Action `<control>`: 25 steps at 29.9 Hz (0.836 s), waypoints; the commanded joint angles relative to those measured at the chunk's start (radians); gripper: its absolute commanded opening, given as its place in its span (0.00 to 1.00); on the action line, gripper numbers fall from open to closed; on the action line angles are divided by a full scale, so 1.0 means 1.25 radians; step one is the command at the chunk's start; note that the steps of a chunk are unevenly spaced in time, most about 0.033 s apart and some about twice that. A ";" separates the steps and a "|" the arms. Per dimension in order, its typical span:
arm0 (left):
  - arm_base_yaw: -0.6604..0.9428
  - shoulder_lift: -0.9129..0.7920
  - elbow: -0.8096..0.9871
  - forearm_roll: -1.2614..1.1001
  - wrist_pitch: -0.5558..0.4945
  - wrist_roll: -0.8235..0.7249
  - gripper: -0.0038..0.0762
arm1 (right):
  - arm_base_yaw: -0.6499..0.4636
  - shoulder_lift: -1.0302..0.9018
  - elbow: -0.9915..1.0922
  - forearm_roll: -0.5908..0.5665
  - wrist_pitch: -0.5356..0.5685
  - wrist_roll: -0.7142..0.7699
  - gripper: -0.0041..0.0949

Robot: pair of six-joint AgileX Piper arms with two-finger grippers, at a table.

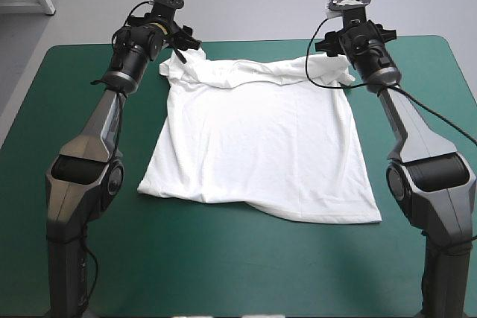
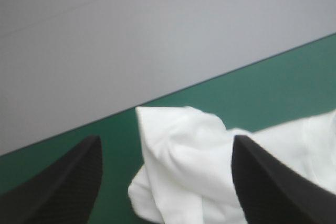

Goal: Fold the cloth

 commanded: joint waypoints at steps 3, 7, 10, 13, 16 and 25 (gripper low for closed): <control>0.000 -0.135 -0.116 0.013 0.268 -0.025 0.68 | -0.002 -0.168 -0.031 0.062 0.148 -0.135 0.73; 0.000 -0.179 -0.147 0.022 0.453 -0.027 0.60 | -0.002 -0.238 -0.031 0.086 0.287 -0.185 0.66; 0.000 -0.207 -0.146 0.021 0.484 -0.024 0.56 | -0.002 -0.269 -0.028 0.087 0.362 -0.192 0.66; 0.000 -0.240 -0.146 -0.008 0.485 -0.026 0.55 | -0.002 -0.312 0.002 0.152 0.362 -0.211 0.66; 0.000 -0.291 -0.112 -0.059 0.487 -0.029 0.55 | -0.002 -0.379 0.072 0.229 0.362 -0.244 0.66; 0.000 -0.562 0.368 -0.023 0.484 -0.029 0.55 | -0.002 -0.610 0.429 0.283 0.361 -0.246 0.66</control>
